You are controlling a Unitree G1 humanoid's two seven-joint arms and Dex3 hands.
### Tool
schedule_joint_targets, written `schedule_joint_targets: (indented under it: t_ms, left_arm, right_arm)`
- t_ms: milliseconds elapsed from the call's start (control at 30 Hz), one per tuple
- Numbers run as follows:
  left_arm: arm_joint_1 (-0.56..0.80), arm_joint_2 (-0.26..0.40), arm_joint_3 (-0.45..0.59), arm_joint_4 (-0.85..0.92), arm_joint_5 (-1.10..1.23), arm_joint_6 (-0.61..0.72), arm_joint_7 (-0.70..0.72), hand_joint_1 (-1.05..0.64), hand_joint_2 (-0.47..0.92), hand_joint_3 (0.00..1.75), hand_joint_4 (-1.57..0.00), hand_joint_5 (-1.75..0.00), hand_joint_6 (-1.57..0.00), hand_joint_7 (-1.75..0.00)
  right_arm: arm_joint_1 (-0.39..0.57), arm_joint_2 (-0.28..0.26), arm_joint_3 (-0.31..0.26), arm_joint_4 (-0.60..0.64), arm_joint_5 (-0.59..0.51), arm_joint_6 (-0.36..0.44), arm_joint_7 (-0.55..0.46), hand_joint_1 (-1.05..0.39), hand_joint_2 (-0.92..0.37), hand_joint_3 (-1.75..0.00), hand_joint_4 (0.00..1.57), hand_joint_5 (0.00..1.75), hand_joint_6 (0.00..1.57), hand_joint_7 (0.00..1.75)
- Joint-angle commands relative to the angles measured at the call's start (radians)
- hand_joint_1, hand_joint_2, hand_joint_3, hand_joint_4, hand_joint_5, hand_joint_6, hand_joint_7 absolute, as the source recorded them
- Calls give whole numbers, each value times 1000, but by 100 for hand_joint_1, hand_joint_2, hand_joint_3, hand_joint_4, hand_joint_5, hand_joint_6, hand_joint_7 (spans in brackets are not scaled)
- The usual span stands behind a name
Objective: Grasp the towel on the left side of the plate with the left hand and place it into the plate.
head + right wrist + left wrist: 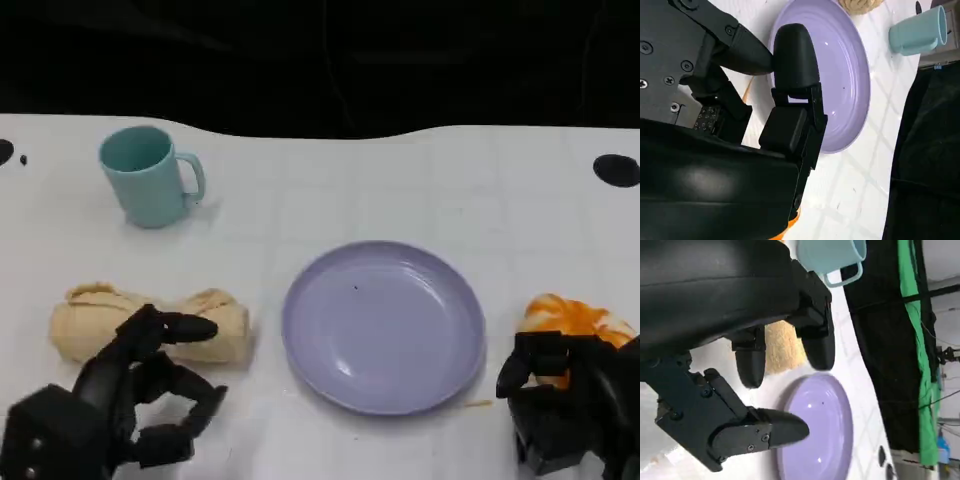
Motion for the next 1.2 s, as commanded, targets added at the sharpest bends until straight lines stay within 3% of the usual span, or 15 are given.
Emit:
schedule_joint_targets:
  t_ms: [33, 267, 600, 800, 933, 1200]
  left_arm:
    - [33, 50, -11, -50, 141, -62, 92, -77, 89, 22, -2, -142, 0, -101]
    - [47, 166, -38, -217, 449, 9, 168, -81, 92, 12, 0, -107, 0, -49]
    - [-36, 310, -99, -227, 786, 140, 232, -80, 92, 3, 0, -87, 0, -49]
    - [-78, 339, -161, -228, 907, 250, 201, -70, 89, 0, 0, -76, -3, -36]
    - [-113, 353, -200, -212, 932, 285, 181, -63, 86, 0, -10, -58, -22, -8]
    - [-234, 365, -291, -76, 965, 336, 142, -60, 89, 0, -24, -33, -29, -1]
  right_arm:
    - [22, 2, 3, -33, -6, 3, -9, -90, 10, -175, 148, 130, 150, 102]
    - [36, 7, 5, -66, 4, 25, -6, -89, 8, -175, 147, 130, 149, 103]
    - [40, 27, 7, -81, 9, 44, -10, -90, 10, -175, 147, 129, 150, 100]
    - [43, 39, 11, -94, 8, 59, -14, -91, 10, -175, 148, 129, 152, 100]
    - [45, 40, 13, -100, 5, 66, -16, -92, 10, -175, 148, 129, 152, 99]
    - [48, 35, 13, -108, 9, 67, -14, -91, 9, -175, 148, 129, 152, 100]
